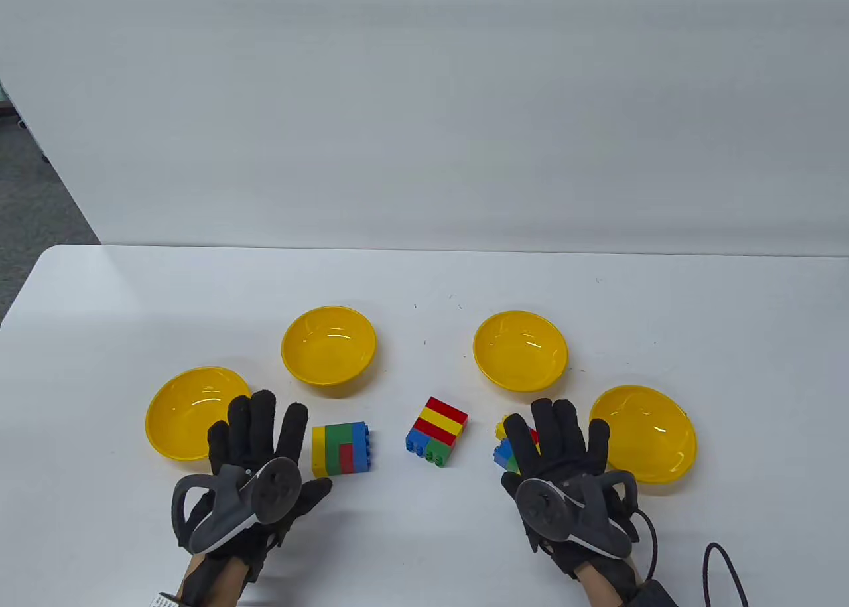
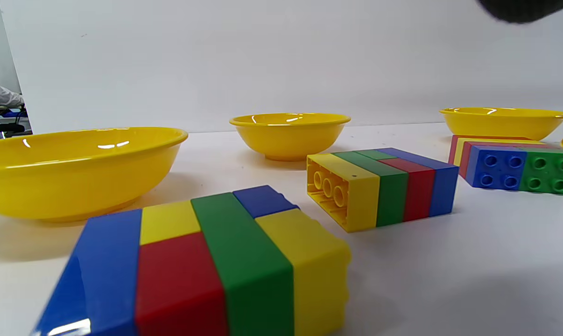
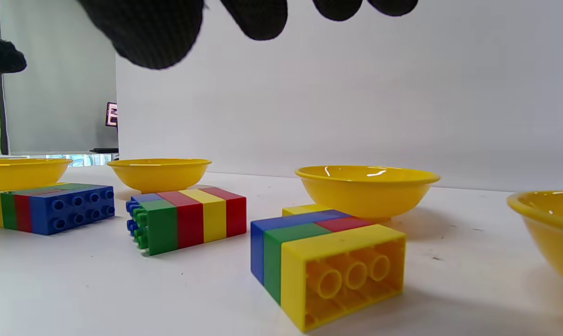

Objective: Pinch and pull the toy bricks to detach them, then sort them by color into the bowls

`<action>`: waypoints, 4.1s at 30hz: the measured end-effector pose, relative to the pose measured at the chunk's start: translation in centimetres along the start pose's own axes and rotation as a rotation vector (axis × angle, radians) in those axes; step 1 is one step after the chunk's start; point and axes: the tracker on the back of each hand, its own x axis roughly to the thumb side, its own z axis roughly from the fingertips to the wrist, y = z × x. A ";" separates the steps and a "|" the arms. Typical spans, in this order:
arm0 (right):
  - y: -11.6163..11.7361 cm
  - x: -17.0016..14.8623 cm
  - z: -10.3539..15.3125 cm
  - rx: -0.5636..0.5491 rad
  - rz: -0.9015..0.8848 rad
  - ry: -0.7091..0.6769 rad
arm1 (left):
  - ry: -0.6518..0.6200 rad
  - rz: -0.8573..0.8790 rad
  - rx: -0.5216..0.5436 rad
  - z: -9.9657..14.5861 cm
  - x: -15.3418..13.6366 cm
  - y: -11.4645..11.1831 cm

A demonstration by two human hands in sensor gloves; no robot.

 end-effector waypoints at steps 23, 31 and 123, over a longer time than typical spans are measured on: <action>-0.6 -1.4 -0.3 -0.065 -0.148 0.050 | -0.019 0.020 -0.008 -0.2 0.3 -0.2; 1.8 -2.2 -1.8 0.044 -0.169 0.096 | -0.035 0.023 -0.016 -0.2 0.7 -0.2; 0.3 1.3 -1.0 0.209 -1.458 -0.100 | 0.382 0.293 0.061 -5.5 -12.1 5.6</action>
